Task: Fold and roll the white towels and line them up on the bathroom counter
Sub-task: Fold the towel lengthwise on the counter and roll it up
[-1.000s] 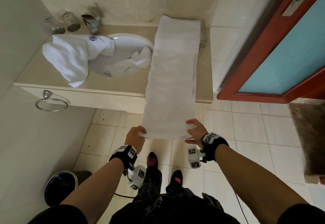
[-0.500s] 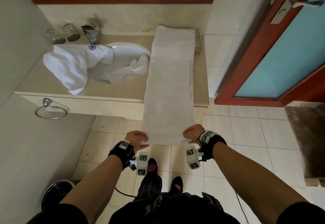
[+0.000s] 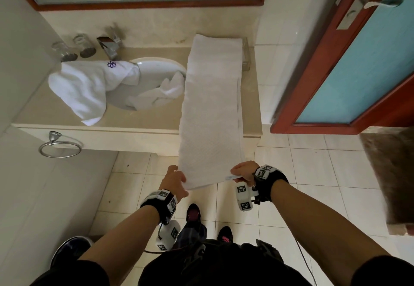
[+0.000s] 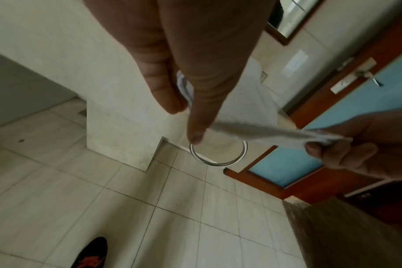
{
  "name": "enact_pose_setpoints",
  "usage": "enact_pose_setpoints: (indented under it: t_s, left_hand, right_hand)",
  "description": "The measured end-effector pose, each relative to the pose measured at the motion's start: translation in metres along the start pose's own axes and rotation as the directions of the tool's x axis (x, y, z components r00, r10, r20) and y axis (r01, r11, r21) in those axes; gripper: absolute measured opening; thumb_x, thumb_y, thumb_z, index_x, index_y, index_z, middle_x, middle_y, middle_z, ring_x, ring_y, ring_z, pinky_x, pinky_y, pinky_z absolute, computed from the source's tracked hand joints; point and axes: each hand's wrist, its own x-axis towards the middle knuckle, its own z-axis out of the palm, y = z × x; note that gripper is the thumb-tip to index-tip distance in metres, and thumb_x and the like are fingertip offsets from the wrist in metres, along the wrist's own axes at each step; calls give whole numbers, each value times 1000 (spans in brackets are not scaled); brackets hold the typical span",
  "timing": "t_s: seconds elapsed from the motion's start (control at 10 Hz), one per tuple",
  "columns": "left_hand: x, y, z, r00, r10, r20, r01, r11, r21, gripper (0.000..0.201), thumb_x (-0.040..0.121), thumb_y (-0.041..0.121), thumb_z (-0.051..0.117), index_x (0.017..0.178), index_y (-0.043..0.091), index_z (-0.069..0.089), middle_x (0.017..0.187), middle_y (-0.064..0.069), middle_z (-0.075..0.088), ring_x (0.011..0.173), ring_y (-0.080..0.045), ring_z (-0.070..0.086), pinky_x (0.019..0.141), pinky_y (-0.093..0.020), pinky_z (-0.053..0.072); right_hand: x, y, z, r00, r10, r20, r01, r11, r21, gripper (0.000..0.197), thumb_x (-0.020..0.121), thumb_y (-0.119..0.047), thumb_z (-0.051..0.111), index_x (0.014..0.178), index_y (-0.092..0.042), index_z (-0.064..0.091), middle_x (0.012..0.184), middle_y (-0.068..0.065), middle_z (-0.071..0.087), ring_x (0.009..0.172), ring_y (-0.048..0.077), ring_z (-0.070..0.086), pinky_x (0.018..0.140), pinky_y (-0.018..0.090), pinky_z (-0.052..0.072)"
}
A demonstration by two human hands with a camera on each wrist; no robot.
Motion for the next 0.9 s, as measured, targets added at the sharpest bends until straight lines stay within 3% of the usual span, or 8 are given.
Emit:
enact_pose_setpoints:
  t_s: [0.1,0.2,0.3,0.4,0.5,0.6,0.7,0.9]
  left_hand:
    - [0,6,-2,998,36,-52,-29,991,128,26,76,18,77,96,14,61,142,-2,33,97,-22,56,89,-26,51]
    - [-2,10,-3,987,124,-107,-80,933,350,29,81,36,67,105,21,62,153,-4,20,129,-26,38,100,-36,44]
    - [-3,18,4,968,225,-107,-153,875,460,45,80,37,66,121,26,51,157,-7,15,142,-29,20,110,-46,33]
    - [-2,31,14,954,289,-81,-229,875,427,44,82,29,66,124,25,51,149,-3,34,138,-26,31,109,-45,32]
    - [-1,44,15,948,315,-43,-268,864,427,26,85,15,56,110,23,52,113,4,55,107,-21,53,98,-37,40]
    - [-3,49,12,949,314,-13,-281,868,409,22,87,8,49,105,21,48,96,5,52,82,-17,49,81,-30,42]
    - [-5,54,7,943,333,9,-307,859,409,27,88,10,51,112,23,49,101,5,54,84,-17,53,68,-28,41]
    - [-3,70,-7,930,358,87,-356,809,467,31,90,10,50,117,24,56,108,4,57,95,-19,57,72,-31,47]
  right_hand:
    - [6,-1,-2,1000,20,-11,-18,989,147,36,90,-9,65,125,-2,60,121,15,65,94,25,67,81,33,57]
    - [17,6,-4,999,-42,-14,43,995,87,51,96,-6,54,145,-10,42,152,4,40,136,24,42,110,28,35]
    - [20,6,-11,999,3,46,-19,936,352,33,91,-13,65,123,-5,60,140,11,54,119,26,57,106,36,44]
    - [14,9,-13,999,-11,50,-6,946,323,12,86,-12,70,98,-10,67,128,18,62,91,22,64,92,35,54]
    - [3,6,-19,998,7,67,-29,948,318,21,88,-13,68,108,-6,65,131,19,60,86,20,64,78,29,54]
    - [-10,2,-28,996,-59,71,66,991,-115,31,93,-9,60,124,0,60,124,11,61,102,24,61,92,33,47]
    - [-7,5,-25,1000,-8,17,8,1000,11,12,86,-11,69,79,-4,62,79,11,58,61,20,53,66,33,42]
    - [-11,-2,-18,983,-180,-46,123,818,-562,64,56,-50,89,103,-17,60,99,0,65,88,19,63,76,32,54]
